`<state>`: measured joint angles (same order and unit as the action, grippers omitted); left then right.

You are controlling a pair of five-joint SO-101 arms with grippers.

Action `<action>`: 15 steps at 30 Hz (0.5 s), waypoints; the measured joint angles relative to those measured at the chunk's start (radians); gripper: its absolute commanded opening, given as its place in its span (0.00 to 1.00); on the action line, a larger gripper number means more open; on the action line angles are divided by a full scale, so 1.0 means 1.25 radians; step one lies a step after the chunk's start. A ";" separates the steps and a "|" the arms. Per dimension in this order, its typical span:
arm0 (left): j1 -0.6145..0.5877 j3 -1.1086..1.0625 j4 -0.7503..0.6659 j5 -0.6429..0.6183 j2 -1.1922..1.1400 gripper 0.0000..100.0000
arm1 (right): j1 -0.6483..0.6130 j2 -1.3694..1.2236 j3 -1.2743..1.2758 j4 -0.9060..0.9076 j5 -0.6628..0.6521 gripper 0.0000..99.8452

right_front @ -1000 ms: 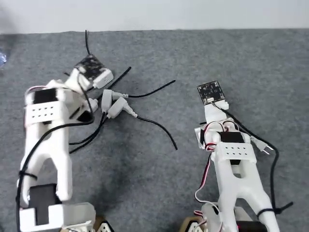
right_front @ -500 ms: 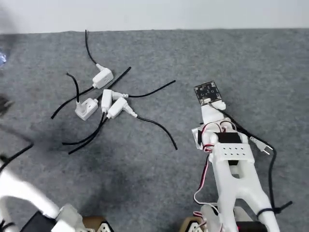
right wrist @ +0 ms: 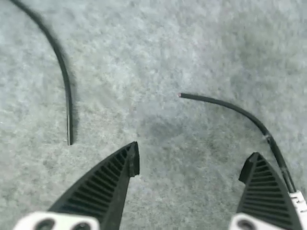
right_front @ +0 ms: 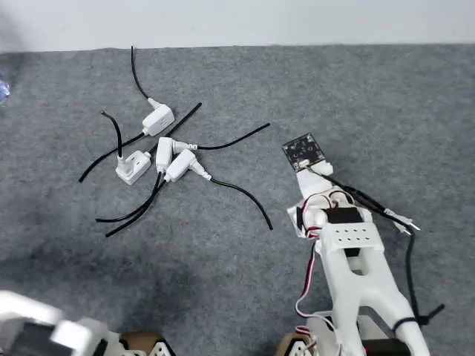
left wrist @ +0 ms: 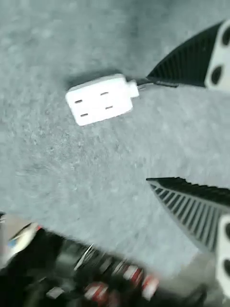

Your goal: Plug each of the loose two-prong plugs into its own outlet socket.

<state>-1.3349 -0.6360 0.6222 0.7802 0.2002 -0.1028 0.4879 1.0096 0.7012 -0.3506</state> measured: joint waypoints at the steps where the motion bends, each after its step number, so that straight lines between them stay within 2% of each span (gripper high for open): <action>1: -0.001 0.039 0.023 -0.047 -0.038 0.28 | -0.005 0.000 0.000 0.000 0.000 0.32; 4: 0.004 0.212 0.172 -0.161 -0.172 0.28 | -0.006 0.000 0.000 0.000 -0.001 0.32; 9: 0.056 0.561 0.492 -0.217 -0.452 0.28 | -0.007 0.000 0.000 0.000 -0.001 0.32; 15: 0.065 0.977 0.636 -0.322 -0.765 0.28 | -0.006 0.000 0.000 0.000 -0.001 0.32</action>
<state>-1.2536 0.5854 1.4170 0.3782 -0.7557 -0.1105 0.4879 1.0096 0.7012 -0.3521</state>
